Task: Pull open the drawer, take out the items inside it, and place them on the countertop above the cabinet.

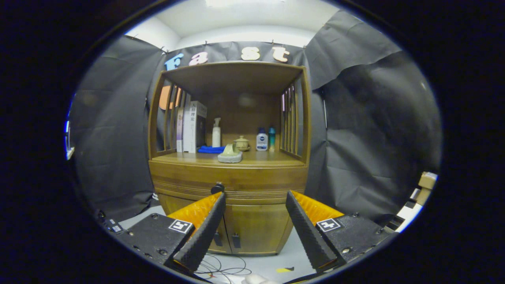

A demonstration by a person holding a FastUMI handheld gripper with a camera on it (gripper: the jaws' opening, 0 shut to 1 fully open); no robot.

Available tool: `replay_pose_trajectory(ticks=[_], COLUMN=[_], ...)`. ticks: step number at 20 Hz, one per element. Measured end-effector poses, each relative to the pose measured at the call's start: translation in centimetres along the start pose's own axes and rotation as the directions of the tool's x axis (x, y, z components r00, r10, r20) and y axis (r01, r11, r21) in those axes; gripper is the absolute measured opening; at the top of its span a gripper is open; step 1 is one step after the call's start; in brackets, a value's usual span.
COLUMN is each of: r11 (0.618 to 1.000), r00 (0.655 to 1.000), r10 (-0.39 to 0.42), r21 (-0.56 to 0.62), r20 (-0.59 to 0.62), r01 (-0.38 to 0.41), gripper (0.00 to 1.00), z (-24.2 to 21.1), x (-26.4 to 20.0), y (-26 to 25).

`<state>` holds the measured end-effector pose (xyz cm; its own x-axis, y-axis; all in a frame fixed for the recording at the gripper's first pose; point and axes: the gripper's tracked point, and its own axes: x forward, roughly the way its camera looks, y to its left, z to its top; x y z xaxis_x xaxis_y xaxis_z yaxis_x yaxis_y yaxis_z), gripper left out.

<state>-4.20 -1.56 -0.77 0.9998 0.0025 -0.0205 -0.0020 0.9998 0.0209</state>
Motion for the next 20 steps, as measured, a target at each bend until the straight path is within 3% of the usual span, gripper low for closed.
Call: replay_pose_trajectory(ticks=[20], r11=[1.0], r00=[1.0], r10=[0.021], r21=[0.011], r20=[-0.014], r01=[-0.021], gripper=[0.99], z=[-0.2], x=[-1.2], y=[-0.6])
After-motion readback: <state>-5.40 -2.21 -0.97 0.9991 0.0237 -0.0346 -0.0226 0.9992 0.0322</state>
